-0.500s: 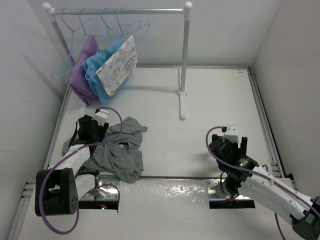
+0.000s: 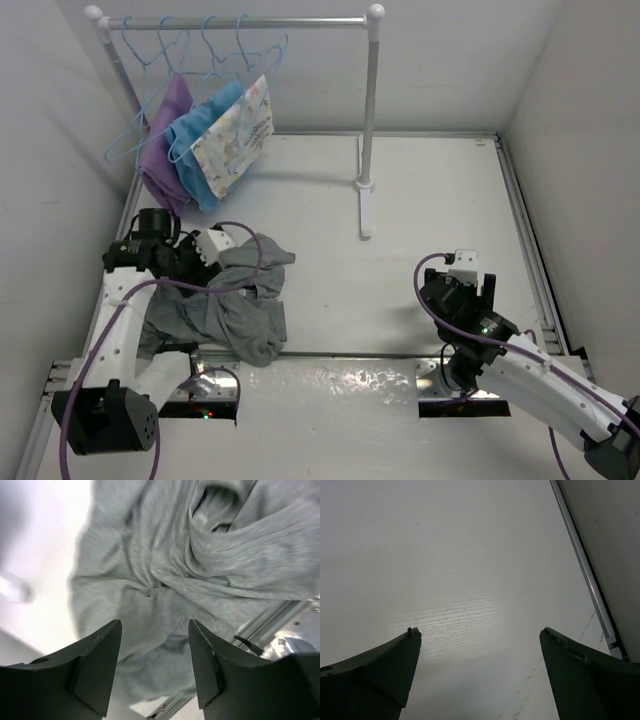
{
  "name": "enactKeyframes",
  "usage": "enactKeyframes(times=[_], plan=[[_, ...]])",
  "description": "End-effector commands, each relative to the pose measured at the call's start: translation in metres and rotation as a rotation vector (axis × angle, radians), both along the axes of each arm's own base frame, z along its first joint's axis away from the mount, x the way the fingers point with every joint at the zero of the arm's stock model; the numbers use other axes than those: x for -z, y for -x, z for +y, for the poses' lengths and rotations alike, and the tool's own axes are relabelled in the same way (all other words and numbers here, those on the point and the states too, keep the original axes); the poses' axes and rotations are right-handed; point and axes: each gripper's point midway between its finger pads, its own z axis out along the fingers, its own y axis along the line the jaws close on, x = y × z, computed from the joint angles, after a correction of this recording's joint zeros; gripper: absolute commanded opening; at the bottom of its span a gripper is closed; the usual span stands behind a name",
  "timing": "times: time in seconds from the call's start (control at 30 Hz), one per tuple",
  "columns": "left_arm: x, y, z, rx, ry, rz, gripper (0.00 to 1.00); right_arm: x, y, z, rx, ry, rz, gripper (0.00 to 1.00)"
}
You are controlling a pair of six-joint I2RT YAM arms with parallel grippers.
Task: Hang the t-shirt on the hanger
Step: Pick up the hanger from the clothesline.
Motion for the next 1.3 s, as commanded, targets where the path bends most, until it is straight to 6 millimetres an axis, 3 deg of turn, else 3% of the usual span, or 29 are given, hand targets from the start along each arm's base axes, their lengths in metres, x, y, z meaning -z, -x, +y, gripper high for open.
enactKeyframes(times=[0.0, 0.03, 0.1, 0.17, 0.2, 0.23, 0.3, 0.37, 0.43, 0.6, 0.73, 0.77, 0.83, 0.9, 1.03, 1.1, 1.27], plan=[[-0.051, 0.023, -0.02, 0.047, 0.099, -0.001, 0.53, -0.011, -0.006, 0.004, 0.0, -0.035, -0.046, 0.99], [-0.063, 0.018, -0.019, 0.002, 0.106, -0.022, 0.53, -0.011, -0.006, 0.005, -0.003, -0.038, -0.046, 0.99], [-0.108, 0.0, -0.018, -0.021, 0.103, -0.146, 0.53, -0.01, -0.006, 0.006, -0.008, -0.039, -0.046, 0.99], [-0.15, -0.01, -0.029, -0.028, 0.177, -0.241, 0.57, -0.01, -0.007, 0.007, -0.015, -0.039, -0.04, 0.99], [-0.196, -0.02, -0.034, -0.025, 0.213, -0.357, 0.6, -0.01, -0.007, 0.007, -0.016, -0.038, -0.04, 0.99], [-0.226, -0.029, -0.041, -0.066, 0.286, -0.43, 0.63, -0.009, -0.007, 0.008, -0.016, -0.034, -0.035, 0.99], [-0.304, -0.042, -0.057, -0.031, 0.408, -0.659, 0.72, -0.008, -0.007, 0.009, -0.021, -0.029, -0.025, 0.99], [-0.358, -0.05, -0.069, -0.039, 0.56, -0.797, 0.77, -0.007, -0.007, 0.009, -0.022, -0.025, -0.018, 0.99], [-0.382, -0.057, -0.076, -0.073, 0.672, -0.809, 0.77, -0.006, -0.007, 0.009, -0.023, -0.02, -0.013, 0.99], [-0.411, -0.099, -0.074, -0.144, 0.8, -0.831, 0.77, -0.006, -0.007, 0.008, -0.018, -0.021, -0.012, 0.99], [-0.415, -0.133, -0.072, -0.208, 0.855, -0.834, 0.74, -0.006, -0.007, 0.008, -0.017, -0.023, -0.015, 0.99], [-0.408, -0.149, -0.071, -0.234, 0.852, -0.816, 0.73, -0.005, -0.007, 0.008, -0.018, -0.022, -0.014, 0.99], [-0.407, -0.163, -0.073, -0.254, 0.846, -0.816, 0.71, -0.005, -0.007, 0.009, -0.017, -0.022, -0.013, 0.99], [-0.393, -0.185, -0.077, -0.263, 0.831, -0.779, 0.71, -0.005, -0.007, 0.008, -0.016, -0.02, -0.011, 0.99], [-0.378, -0.206, -0.113, -0.233, 0.783, -0.755, 0.7, -0.004, -0.007, 0.008, -0.015, -0.015, -0.005, 0.99], [-0.364, -0.222, -0.121, -0.253, 0.755, -0.738, 0.7, -0.004, -0.007, 0.008, -0.016, -0.015, -0.003, 0.99], [-0.344, -0.264, -0.104, -0.415, 0.666, -0.768, 0.69, -0.004, -0.007, 0.009, -0.017, -0.019, -0.005, 0.99]])
